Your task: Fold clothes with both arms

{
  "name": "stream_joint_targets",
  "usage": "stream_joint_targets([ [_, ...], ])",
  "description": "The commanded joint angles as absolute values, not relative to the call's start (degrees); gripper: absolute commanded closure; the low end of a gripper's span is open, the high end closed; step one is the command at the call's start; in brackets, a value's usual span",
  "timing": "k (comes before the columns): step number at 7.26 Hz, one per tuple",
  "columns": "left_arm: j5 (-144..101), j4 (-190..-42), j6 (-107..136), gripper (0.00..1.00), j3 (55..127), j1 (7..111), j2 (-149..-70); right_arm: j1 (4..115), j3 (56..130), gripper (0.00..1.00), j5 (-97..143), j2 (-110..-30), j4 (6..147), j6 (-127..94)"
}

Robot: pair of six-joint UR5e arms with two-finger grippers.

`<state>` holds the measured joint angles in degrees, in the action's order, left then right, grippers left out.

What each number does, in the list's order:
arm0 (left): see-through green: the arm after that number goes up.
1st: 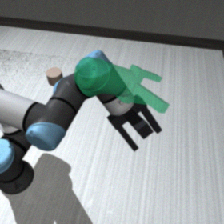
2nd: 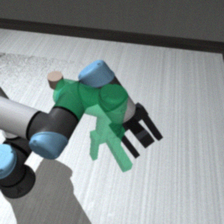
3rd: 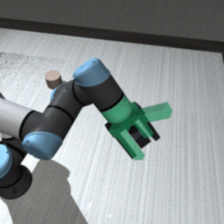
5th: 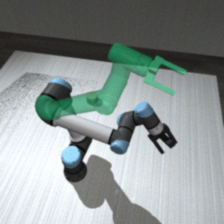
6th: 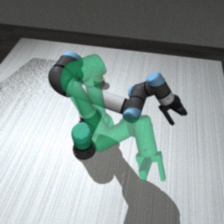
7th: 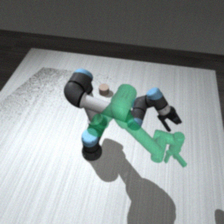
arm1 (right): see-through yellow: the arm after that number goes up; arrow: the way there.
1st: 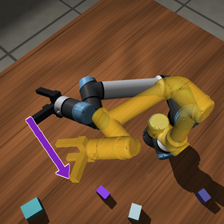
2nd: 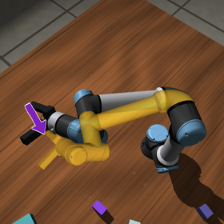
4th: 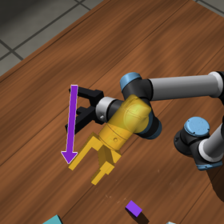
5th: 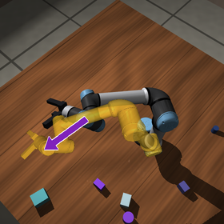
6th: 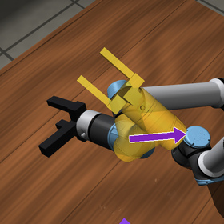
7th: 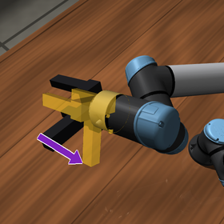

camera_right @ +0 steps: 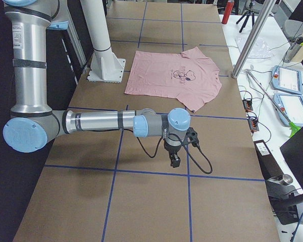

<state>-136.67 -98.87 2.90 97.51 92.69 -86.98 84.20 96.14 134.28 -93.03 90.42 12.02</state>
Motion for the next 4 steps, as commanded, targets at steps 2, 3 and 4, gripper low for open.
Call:
stream_joint_targets([
  [2,-136.9,-98.1,-3.0,0.0,98.4,92.7,-86.7,84.2,93.3,0.0,135.3,-93.3,88.4,12.0],
  [3,-136.2,-97.9,-2.6,0.0,97.7,92.7,-86.7,84.2,93.6,0.0,135.9,-93.3,88.1,12.0],
  [4,-136.5,-97.7,-2.2,0.0,97.5,92.6,-86.4,84.2,94.2,0.0,137.3,-93.3,87.1,11.8],
])
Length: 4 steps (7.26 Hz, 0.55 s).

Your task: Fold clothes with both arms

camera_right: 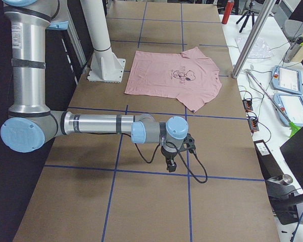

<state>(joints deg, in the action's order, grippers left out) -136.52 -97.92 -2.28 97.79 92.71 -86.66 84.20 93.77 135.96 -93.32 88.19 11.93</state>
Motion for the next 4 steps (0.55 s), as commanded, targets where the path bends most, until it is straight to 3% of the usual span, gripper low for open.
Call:
stream_joint_targets([
  [1,-136.8,-98.6,-2.5,0.0,96.7,92.6,-86.3,84.2,94.5,0.0,139.0,-93.2,85.6,9.3],
  [3,-136.8,-98.5,-2.5,0.0,96.7,92.5,-86.4,80.1,93.8,0.0,141.8,-90.4,76.5,-1.7],
  [4,-137.0,-98.5,-2.4,0.0,96.8,92.5,-86.4,75.2,93.6,0.0,141.2,-85.3,75.5,-15.2],
])
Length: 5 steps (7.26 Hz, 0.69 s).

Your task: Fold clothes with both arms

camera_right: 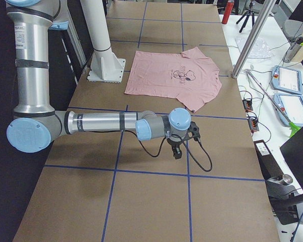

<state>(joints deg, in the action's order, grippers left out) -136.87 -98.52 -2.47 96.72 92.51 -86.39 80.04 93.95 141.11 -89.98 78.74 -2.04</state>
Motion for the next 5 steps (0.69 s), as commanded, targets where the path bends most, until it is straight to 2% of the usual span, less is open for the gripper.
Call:
stream_joint_targets([
  [1,-137.0,-98.6,-2.4,0.0,96.9,92.5,-86.4,71.2,91.2,0.0,140.9,-78.6,75.3,-25.5],
  [3,-139.5,-99.3,-2.2,0.0,97.4,92.5,-86.5,65.1,86.7,0.0,134.4,-67.9,75.3,-38.6],
  [5,-139.9,-100.6,-2.0,0.0,97.4,92.5,-86.4,58.7,83.9,0.01,126.3,-60.9,75.3,-54.1],
])
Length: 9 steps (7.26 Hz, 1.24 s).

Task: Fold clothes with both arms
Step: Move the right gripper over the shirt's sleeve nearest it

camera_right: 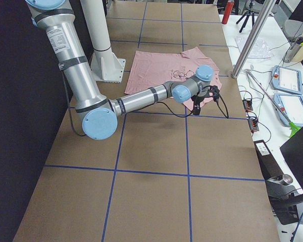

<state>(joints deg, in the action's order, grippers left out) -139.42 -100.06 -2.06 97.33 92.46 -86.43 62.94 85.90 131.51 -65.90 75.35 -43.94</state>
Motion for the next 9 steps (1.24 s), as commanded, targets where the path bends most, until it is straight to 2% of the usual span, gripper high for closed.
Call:
stream_joint_targets([
  [1,-139.9,-100.7,-2.1,0.0,97.3,92.5,-86.4,55.4,83.2,0.04,120.9,-59.3,75.2,-60.6],
  [3,-140.0,-100.7,-2.1,0.0,97.3,92.5,-86.4,50.5,80.3,0.12,112.8,-57.0,75.1,-70.0],
  [6,-140.0,-101.6,-2.1,0.0,97.1,92.5,-86.4,49.4,73.0,0.28,109.8,-57.2,66.2,-73.8],
  [9,-140.0,-101.7,-2.1,0.0,97.4,92.5,-86.4,49.4,72.9,0.3,109.7,-58.9,66.1,-73.4],
])
